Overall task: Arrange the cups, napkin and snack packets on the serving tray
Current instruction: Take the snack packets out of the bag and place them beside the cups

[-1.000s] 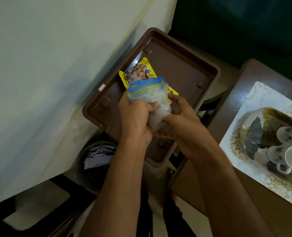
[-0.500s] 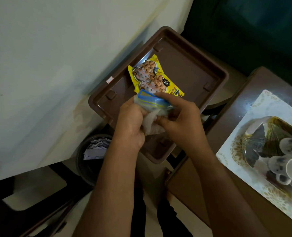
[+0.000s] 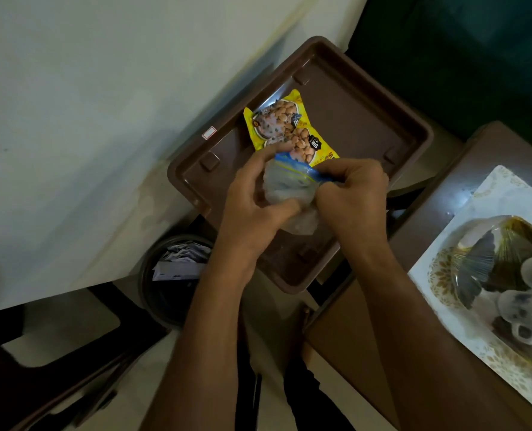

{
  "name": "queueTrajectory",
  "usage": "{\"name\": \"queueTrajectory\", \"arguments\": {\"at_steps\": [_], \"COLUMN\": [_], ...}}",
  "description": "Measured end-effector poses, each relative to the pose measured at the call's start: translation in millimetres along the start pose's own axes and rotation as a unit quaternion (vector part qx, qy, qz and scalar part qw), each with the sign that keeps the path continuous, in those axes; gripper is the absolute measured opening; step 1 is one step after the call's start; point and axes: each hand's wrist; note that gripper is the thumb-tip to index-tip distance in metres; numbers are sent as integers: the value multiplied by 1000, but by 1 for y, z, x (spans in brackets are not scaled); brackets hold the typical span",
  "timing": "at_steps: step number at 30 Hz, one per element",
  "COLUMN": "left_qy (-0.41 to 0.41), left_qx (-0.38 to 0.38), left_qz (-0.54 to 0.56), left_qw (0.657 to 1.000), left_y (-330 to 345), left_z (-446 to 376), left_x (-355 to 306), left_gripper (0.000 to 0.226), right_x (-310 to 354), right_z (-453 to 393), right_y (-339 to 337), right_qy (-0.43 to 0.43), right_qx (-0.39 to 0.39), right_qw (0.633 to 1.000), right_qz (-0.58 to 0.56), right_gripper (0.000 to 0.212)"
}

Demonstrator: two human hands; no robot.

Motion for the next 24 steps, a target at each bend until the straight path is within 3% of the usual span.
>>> {"name": "queueTrajectory", "arguments": {"at_steps": [3,7,10,12,16,20,22,24], "left_qy": [66,90,88,66,-3,-33,-4,28], "left_qx": [-80,-219,-237,-209,-174,-148,-95,-84], "left_qz": [-104,-128,-97,-94,-77,-137,-201,-303], "left_qw": [989,963,963,971,982,979,975,949], "left_y": [-15,-42,-71,-91,-113,-149,-163,-172], "left_z": [-2,-5,-1,5,19,37,48,57], "left_x": [6,10,7,6,-2,-2,3,14], "left_gripper": [56,13,9,11,18,29,39,53], "right_x": [3,13,16,18,23,25,27,29], "right_z": [7,21,34,41,50,64,70,79], "right_y": [15,34,52,67,96,119,129,141], "right_qy": [12,-47,-119,-162,-149,-162,-166,-182], "right_qx": [21,172,235,191,65,29,34,45], "right_qw": [999,976,960,967,987,983,983,979], "right_qz": [-22,-127,-95,-36,22,80,77,75], "right_gripper": [43,59,77,70,36,34,37,30]}}
Point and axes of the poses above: each hand's wrist, its own z-axis away from the middle knuckle, its own y-axis out of the palm, x = y × z, and after that the axes turned 8 degrees about z, right-handed
